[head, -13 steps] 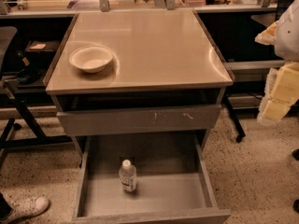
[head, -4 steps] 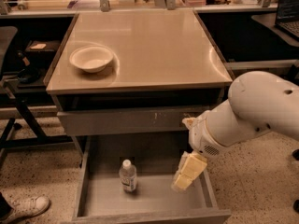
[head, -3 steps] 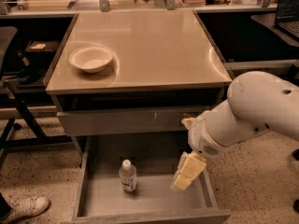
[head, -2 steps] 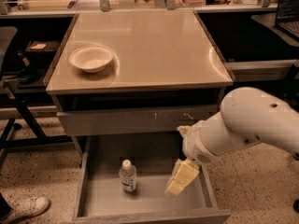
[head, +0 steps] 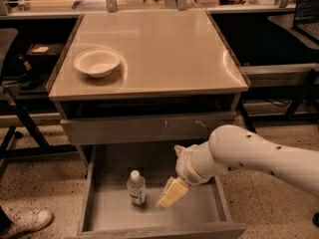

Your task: Pick blue plastic bottle from middle drawer and place on counter

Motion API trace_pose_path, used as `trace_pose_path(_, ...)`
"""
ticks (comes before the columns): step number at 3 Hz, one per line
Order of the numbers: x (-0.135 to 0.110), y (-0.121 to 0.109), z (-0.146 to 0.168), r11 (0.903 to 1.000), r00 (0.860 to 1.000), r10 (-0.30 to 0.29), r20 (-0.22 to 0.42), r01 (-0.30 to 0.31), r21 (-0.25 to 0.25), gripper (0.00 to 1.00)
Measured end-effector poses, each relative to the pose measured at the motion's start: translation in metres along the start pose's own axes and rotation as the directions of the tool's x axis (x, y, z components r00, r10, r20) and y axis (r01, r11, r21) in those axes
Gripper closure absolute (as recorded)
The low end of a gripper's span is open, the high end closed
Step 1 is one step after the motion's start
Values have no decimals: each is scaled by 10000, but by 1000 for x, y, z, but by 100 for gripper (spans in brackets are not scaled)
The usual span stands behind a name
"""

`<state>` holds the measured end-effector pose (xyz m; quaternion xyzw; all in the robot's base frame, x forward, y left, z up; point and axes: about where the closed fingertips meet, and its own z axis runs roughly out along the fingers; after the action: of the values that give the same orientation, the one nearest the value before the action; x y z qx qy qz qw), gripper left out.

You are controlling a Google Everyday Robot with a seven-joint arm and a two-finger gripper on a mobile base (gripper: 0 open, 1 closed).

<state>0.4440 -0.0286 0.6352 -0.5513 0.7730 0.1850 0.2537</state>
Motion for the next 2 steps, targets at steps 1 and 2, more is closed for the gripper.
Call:
trace_pose_path(1, 0, 0, 0, 10000, 10000, 0, 0, 0, 0, 0)
trace_pose_path(2, 2, 7, 34, 9995, 9989, 115, 455, -101, -297, 0)
